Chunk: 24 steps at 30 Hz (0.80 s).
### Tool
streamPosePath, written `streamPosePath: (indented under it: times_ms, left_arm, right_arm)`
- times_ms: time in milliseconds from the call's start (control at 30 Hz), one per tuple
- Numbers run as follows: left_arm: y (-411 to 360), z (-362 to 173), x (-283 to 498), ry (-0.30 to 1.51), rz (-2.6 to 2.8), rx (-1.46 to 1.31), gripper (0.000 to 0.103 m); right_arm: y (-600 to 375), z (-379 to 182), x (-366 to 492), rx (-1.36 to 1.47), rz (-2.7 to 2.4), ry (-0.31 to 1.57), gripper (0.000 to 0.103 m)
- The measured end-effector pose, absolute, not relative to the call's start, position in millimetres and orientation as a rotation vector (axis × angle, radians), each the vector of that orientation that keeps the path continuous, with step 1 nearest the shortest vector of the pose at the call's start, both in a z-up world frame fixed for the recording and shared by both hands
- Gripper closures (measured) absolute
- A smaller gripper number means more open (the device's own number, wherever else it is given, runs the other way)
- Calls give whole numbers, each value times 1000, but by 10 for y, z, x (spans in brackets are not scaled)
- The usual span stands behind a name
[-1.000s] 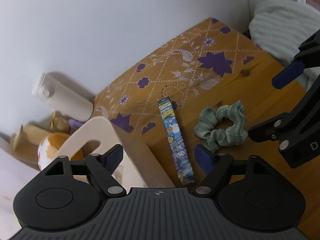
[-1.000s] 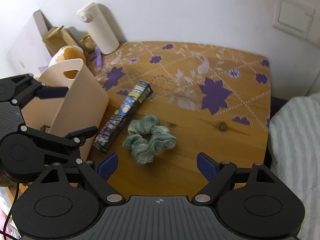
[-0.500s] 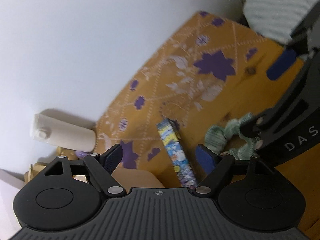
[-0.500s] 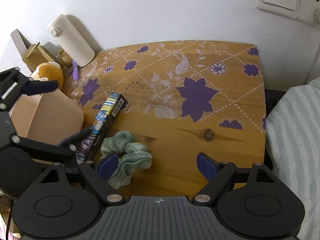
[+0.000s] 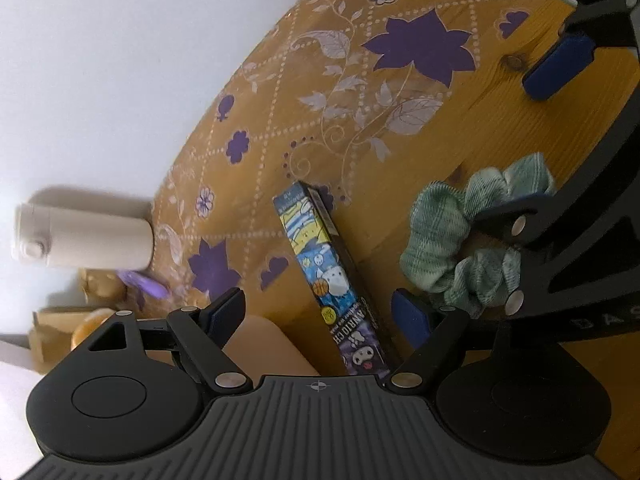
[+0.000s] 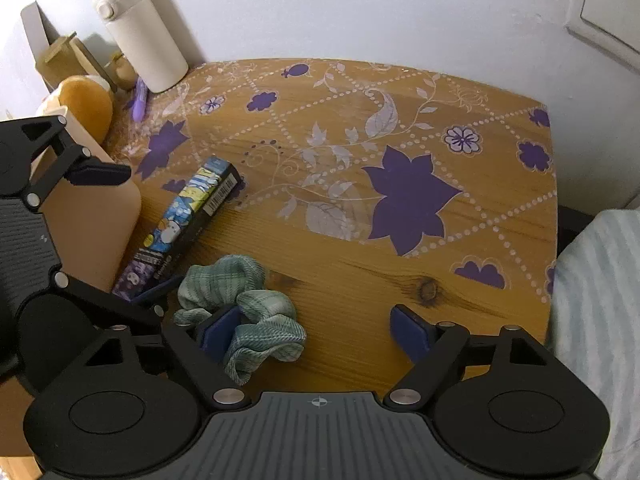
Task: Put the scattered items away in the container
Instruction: 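Grasp the blue snack box with the left gripper while the right grasps the green scrunchie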
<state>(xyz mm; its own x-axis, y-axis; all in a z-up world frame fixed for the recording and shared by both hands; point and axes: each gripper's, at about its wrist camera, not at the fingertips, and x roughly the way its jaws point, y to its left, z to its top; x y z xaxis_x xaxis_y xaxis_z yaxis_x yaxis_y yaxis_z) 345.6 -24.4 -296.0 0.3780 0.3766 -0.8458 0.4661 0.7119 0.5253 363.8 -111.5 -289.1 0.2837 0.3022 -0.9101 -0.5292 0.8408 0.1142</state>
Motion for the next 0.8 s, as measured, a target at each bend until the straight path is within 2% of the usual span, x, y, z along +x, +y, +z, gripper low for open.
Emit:
streamPosePath:
  times_ms: [67, 133, 200, 233, 300, 367, 500, 533, 567, 600, 800]
  left_arm:
    - [-232, -2961, 3484, 1254, -75, 779, 22]
    - [-216, -2945, 3510, 1267, -66, 738, 22]
    - [-214, -2938, 3526, 1275, -68, 716, 22]
    - [-211, -2934, 3533, 1279, -69, 704, 23]
    - [-183, -2916, 3552, 1296, -77, 662, 28]
    - [-121, -2886, 3585, 1333, -93, 573, 47]
    - [-71, -2872, 3614, 1375, -123, 463, 65]
    - [-78, -2880, 3620, 1380, -136, 449, 75]
    - [-87, -2878, 3614, 1382, -141, 439, 76]
    - [-101, -2875, 3603, 1379, -139, 441, 76]
    - [-132, -2861, 3508, 1367, -124, 437, 80]
  right_arm:
    - [-1150, -2884, 3643, -228, 551, 1153, 22]
    - [-1195, -2872, 3658, -215, 542, 1151, 30]
    - [-1253, -2852, 3683, -200, 529, 1153, 42]
    - [-1282, -2846, 3695, -193, 523, 1155, 45]
    - [-1331, -2837, 3725, -181, 513, 1160, 55]
    - [-1350, -2834, 3740, -181, 507, 1164, 61]
    - [-1347, -2840, 3734, -189, 499, 1168, 69]
    - [-1345, -2843, 3728, -188, 497, 1170, 72]
    - [-1343, -2847, 3724, -186, 498, 1175, 77]
    - [-1344, -2849, 3718, -178, 505, 1180, 88]
    - [-1366, -2854, 3641, -142, 524, 1203, 92]
